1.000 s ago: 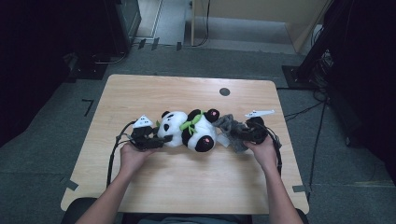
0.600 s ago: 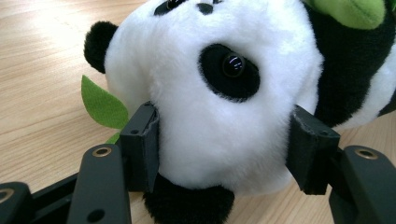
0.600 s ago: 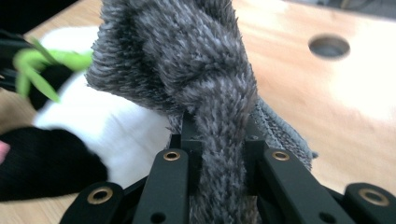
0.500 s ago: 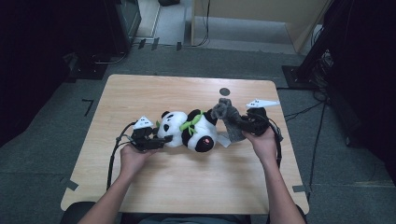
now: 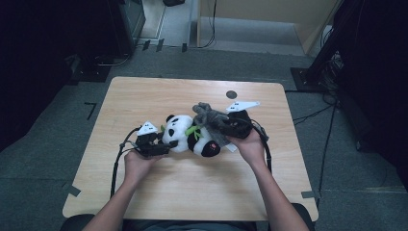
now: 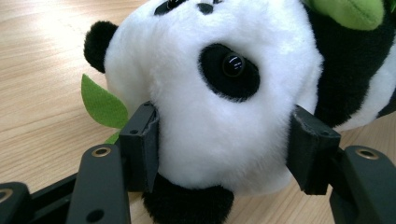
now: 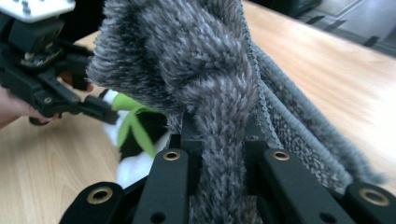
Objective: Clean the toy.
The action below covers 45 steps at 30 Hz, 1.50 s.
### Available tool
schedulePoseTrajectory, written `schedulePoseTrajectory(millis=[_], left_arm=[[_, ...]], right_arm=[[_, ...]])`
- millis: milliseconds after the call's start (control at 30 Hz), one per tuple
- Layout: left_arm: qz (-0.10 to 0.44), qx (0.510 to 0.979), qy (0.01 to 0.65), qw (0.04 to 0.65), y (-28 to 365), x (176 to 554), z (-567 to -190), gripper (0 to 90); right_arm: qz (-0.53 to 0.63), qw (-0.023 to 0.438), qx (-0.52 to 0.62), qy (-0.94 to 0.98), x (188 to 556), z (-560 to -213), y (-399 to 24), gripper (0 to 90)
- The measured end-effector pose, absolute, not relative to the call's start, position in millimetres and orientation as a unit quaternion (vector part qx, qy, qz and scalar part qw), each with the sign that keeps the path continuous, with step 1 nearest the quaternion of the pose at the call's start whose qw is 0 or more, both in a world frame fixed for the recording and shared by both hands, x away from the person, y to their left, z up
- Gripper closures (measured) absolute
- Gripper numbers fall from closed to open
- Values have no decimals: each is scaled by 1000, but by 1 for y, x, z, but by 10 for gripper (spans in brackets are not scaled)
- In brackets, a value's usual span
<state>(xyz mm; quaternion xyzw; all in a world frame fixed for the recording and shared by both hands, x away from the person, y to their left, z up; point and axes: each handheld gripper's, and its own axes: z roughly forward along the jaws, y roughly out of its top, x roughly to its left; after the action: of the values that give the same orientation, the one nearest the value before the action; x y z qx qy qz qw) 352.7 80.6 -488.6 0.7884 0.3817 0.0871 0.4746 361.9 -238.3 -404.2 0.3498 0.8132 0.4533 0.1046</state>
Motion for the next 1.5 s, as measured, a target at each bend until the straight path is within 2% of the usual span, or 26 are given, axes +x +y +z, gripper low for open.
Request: schedulePoseTrajectory(millis=[167,300,400,1000,1500], left_arm=[[85,791,383,470,80,353,-488,369],[84,792,382,469,80,353,-488,371],[86,796,379,465,80,352,-488,374],[79,797,377,465,80,354,-487,375],[71,795,380,468,82,358,-487,374]], right_arm=[[435,90,343,828,363,-419,-223,788],[445,98,341,822,360,-424,-225,788],[456,76,351,814,359,-431,-232,789],[444,46,379,811,357,-450,-270,773],[413,64,399,816,357,-464,-289,770]])
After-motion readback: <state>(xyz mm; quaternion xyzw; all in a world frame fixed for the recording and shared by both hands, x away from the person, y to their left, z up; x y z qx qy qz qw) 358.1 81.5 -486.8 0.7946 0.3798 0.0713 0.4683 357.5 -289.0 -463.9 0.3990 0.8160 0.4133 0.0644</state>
